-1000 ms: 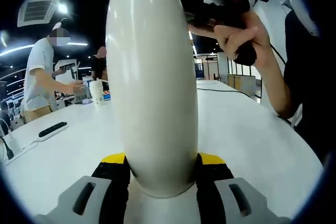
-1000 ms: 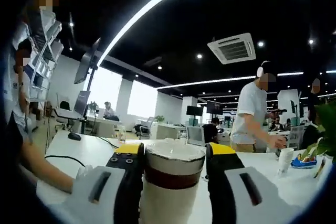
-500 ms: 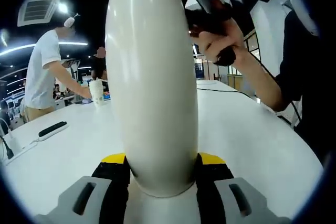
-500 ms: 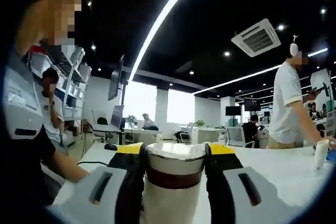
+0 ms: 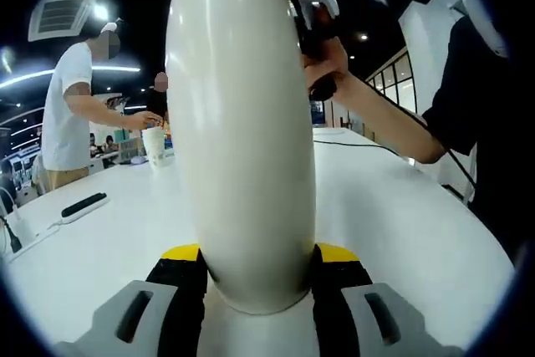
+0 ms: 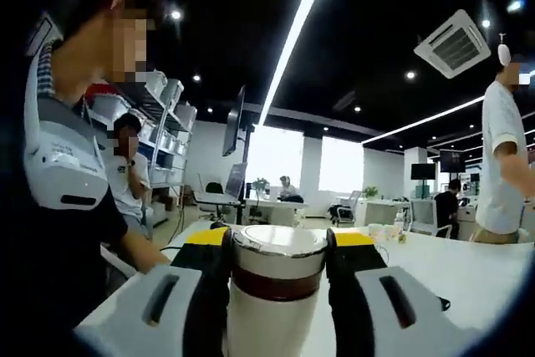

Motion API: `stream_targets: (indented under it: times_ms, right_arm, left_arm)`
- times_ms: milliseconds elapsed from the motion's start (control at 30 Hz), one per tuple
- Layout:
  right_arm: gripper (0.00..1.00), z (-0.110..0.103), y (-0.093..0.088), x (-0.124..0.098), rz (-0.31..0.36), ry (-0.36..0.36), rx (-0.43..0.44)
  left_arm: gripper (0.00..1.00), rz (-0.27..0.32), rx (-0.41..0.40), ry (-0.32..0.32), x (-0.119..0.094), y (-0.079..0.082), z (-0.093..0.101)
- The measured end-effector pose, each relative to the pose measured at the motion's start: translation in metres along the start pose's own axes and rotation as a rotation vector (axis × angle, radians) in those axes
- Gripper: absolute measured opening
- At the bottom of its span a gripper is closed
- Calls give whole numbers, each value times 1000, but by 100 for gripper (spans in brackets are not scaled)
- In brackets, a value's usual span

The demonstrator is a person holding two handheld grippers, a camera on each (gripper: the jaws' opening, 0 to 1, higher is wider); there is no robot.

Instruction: Grasp the water cup twist off the cup lid place the cup lid on the table

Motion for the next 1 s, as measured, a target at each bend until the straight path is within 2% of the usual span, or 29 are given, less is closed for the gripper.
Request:
stream_targets:
  times_ms: [133,267,400,533,567,700,800,900,1000]
  right_arm:
    - [48,-2,0,-3,-10,-65,41]
    - [61,-9,5,-5,10,-138,42]
    - [61,-22,12,-9,19,-247,-24]
    - [61,-32,20,-14,41,-427,-82]
    - [59,-34,19,-17,27,-510,-82]
    - [58,-42,18,-17,-22,-644,-143]
    - [58,-47,18,-10,-26,-667,-153]
    - [58,-41,13,-6,-70,-706,-160]
    - [57,-36,9,-3,-85,-713,-151]
  left_arm:
    - [51,1,5,-1,0,0,0]
    - [51,1,4,-1,0,0,1]
    - [51,1,5,-1,0,0,1]
    - [51,0,4,-1,0,0,1]
    - [51,0,4,-1,0,0,1]
    - [51,-1,3,-1,1,0,1]
    - [51,-1,3,0,1,0,1]
    - [51,-1,4,0,1,0,1]
    - [51,-2,4,1,1,0,1]
Point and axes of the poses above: the point that each gripper's makers call its tool centre point, and the gripper's own axes: x roughly forward along the fingers, z roughly to its right, y roughly out of its top, the point moved 6 cm from there along -x, roughly backward along the fingers, and after that the axes turned 7 degrees about y, right-handed, at the moved point
